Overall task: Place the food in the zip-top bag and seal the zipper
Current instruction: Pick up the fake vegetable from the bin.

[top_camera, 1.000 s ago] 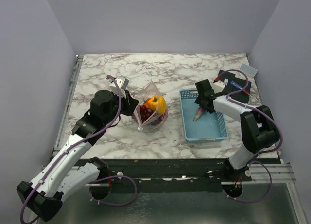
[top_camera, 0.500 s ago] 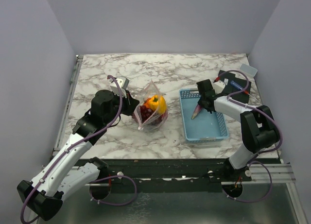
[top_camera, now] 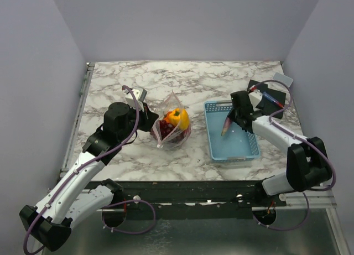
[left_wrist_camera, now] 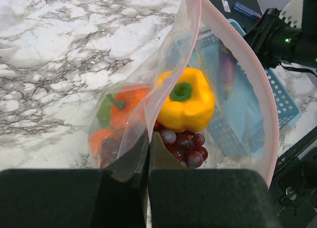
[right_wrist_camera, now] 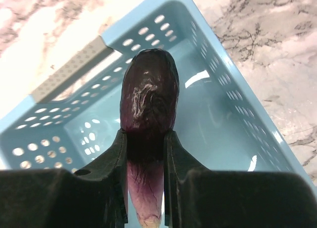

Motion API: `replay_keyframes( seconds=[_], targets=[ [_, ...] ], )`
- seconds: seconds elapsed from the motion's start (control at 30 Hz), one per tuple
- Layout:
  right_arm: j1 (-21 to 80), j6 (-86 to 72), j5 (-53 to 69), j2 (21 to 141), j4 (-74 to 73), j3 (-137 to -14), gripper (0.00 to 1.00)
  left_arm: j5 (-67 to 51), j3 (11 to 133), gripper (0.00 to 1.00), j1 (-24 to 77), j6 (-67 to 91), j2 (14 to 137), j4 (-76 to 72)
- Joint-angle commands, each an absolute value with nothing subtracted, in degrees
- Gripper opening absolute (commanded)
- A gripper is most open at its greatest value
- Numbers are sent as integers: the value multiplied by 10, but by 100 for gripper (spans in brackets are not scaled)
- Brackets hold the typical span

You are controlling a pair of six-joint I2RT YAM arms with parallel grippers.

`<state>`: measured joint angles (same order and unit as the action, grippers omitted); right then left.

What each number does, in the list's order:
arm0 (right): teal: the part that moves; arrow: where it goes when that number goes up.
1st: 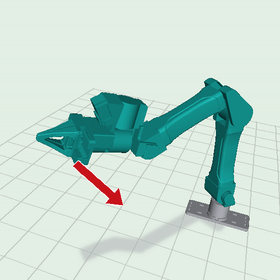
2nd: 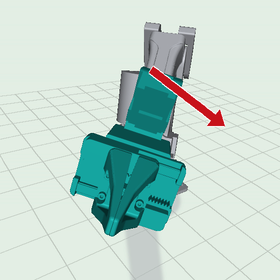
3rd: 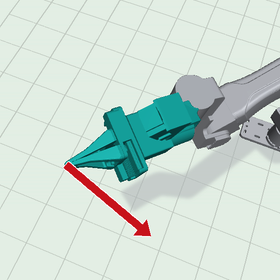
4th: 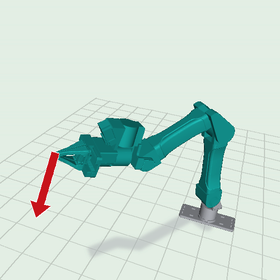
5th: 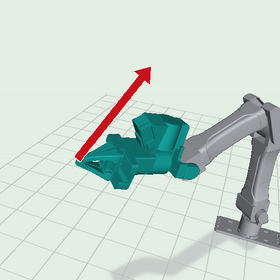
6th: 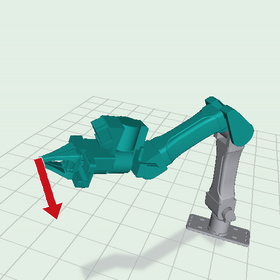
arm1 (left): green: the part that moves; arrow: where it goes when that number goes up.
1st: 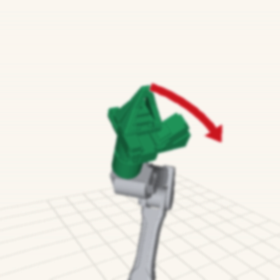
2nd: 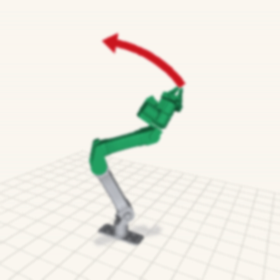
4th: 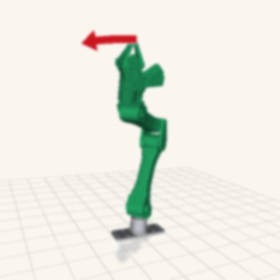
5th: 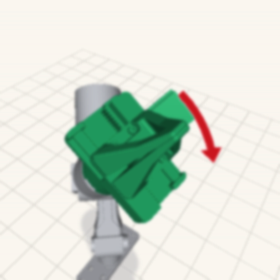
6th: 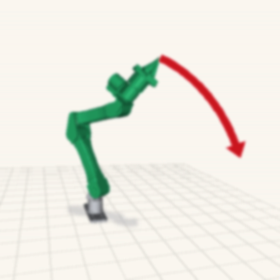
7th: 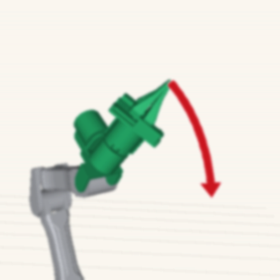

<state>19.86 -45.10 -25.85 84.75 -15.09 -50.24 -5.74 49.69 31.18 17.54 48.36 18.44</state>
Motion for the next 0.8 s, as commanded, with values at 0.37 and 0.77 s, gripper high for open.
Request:
replay_keyframes(
  seconds=[0.37, 0.77],
  targets=[
    [197, -377, -146, 663, -187, -527, 1, -71, 491, 0, 298, 180, 487, 174],
    [232, -362, 14, 555, -101, -553, 1, -82, 492, 0, 295, 183, 487, 175]
  ],
)
